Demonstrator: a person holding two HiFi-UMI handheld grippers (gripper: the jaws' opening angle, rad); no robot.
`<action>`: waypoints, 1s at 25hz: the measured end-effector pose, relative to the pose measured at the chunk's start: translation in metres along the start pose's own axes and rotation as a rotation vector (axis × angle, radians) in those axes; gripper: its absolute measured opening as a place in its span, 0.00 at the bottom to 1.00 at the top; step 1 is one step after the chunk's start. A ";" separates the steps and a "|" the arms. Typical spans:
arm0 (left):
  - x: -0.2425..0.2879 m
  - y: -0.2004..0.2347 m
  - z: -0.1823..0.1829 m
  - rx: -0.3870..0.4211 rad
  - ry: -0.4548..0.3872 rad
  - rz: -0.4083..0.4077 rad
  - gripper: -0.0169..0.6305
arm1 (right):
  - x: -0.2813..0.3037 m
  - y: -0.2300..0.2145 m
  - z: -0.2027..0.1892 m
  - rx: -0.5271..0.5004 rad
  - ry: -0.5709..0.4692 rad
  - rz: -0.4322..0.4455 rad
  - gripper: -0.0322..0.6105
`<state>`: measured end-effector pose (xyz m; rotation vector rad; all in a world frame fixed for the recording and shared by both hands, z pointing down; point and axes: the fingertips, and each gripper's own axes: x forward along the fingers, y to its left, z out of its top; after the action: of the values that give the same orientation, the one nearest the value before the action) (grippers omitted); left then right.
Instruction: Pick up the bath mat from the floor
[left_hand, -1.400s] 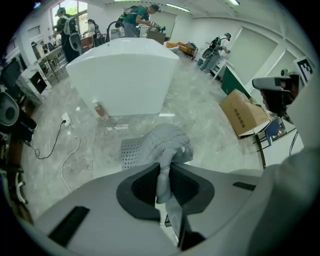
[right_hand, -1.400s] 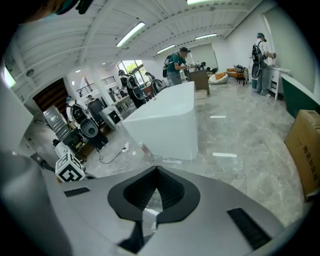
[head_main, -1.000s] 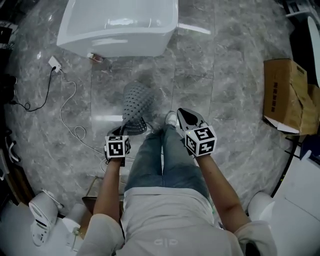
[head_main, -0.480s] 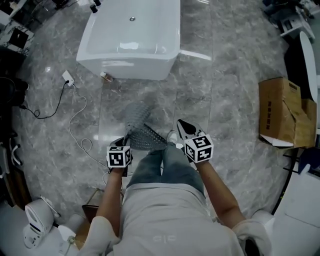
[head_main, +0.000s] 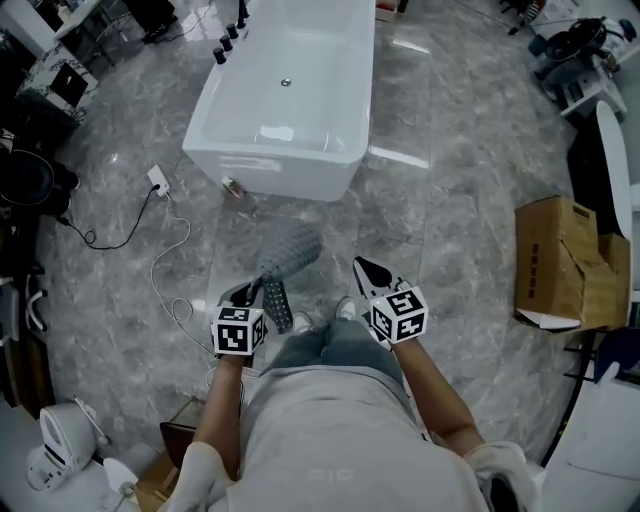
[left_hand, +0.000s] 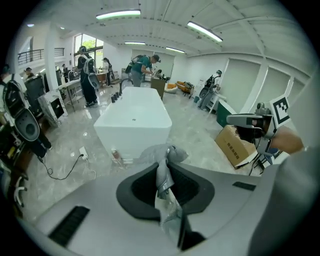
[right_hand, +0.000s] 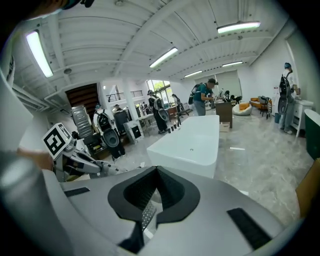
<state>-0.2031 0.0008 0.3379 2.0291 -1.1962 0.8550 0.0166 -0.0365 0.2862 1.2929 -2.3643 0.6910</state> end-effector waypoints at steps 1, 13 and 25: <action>-0.007 0.001 0.011 0.004 -0.021 0.007 0.12 | -0.003 0.003 0.012 -0.006 -0.017 0.009 0.09; -0.105 -0.023 0.132 0.090 -0.318 0.047 0.11 | -0.060 0.037 0.148 -0.109 -0.221 0.095 0.09; -0.197 -0.041 0.220 0.082 -0.743 0.067 0.11 | -0.112 0.052 0.220 -0.178 -0.395 0.148 0.09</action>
<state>-0.1937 -0.0560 0.0459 2.4787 -1.6323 0.1519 0.0137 -0.0628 0.0351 1.2807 -2.7831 0.2701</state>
